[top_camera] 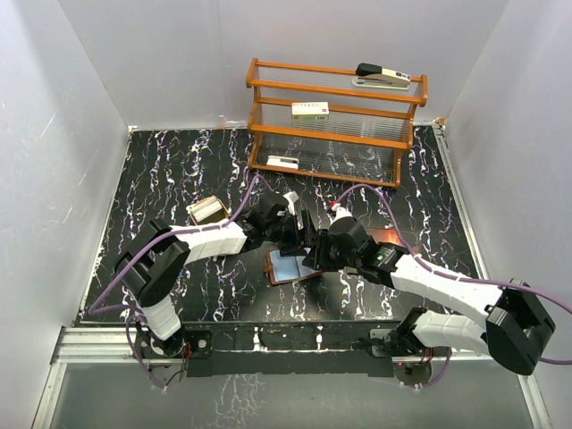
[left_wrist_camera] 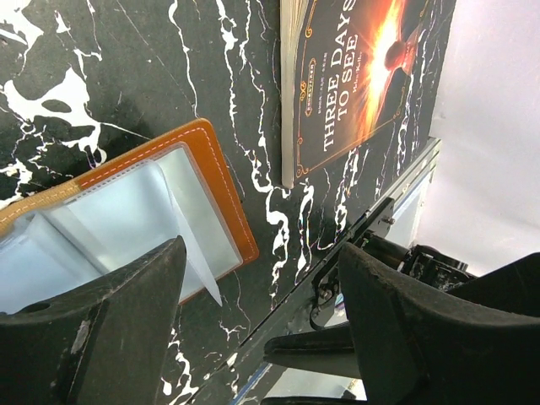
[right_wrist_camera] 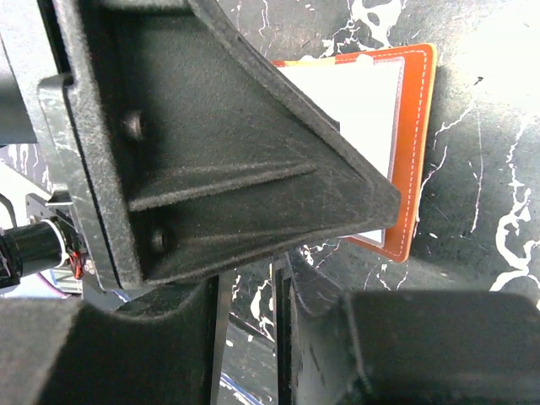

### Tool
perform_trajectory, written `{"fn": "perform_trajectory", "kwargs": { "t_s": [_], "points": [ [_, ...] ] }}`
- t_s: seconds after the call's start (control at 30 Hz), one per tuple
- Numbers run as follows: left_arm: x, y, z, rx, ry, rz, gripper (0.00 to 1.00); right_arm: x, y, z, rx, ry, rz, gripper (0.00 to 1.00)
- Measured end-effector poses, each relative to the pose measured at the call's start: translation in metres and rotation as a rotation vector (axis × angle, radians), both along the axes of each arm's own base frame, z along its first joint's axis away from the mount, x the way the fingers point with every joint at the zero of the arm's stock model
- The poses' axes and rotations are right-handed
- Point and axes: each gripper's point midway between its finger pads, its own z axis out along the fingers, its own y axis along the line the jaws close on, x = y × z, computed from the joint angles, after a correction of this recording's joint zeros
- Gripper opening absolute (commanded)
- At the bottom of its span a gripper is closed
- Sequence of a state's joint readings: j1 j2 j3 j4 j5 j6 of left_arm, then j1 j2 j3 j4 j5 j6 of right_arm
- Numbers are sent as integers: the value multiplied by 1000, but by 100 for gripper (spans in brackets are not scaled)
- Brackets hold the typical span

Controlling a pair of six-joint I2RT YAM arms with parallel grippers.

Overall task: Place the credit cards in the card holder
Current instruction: Open the card holder at the center of the board.

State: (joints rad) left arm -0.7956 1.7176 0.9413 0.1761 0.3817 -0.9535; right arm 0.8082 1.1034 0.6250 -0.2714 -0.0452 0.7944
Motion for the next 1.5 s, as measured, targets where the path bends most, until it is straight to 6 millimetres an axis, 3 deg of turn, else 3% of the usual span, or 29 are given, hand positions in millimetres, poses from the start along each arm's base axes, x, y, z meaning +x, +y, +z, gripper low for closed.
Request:
{"fn": "perform_trajectory", "kwargs": {
  "t_s": [0.37,0.67,0.9,1.07,1.23,1.4,1.5],
  "points": [
    [9,-4,6,-1,-13,3,71,5,10,-7,6,-11,14,23],
    [18,0,3,30,-24,32,71,7,5,-30,-54,-3,-7,23],
    [22,11,-4,79,-17,56,71,14,-2,-45,-112,-2,-45,23],
    [22,20,5,112,-35,68,69,17,-7,-54,-148,1,-72,23],
    [21,33,12,150,-47,98,61,17,-14,-63,-189,13,-90,24],
    [13,55,1,246,-22,137,51,18,-18,-63,-214,16,-99,26],
    [8,69,-2,301,-11,151,50,22,-15,-57,-213,9,-99,27]
  ]
}}
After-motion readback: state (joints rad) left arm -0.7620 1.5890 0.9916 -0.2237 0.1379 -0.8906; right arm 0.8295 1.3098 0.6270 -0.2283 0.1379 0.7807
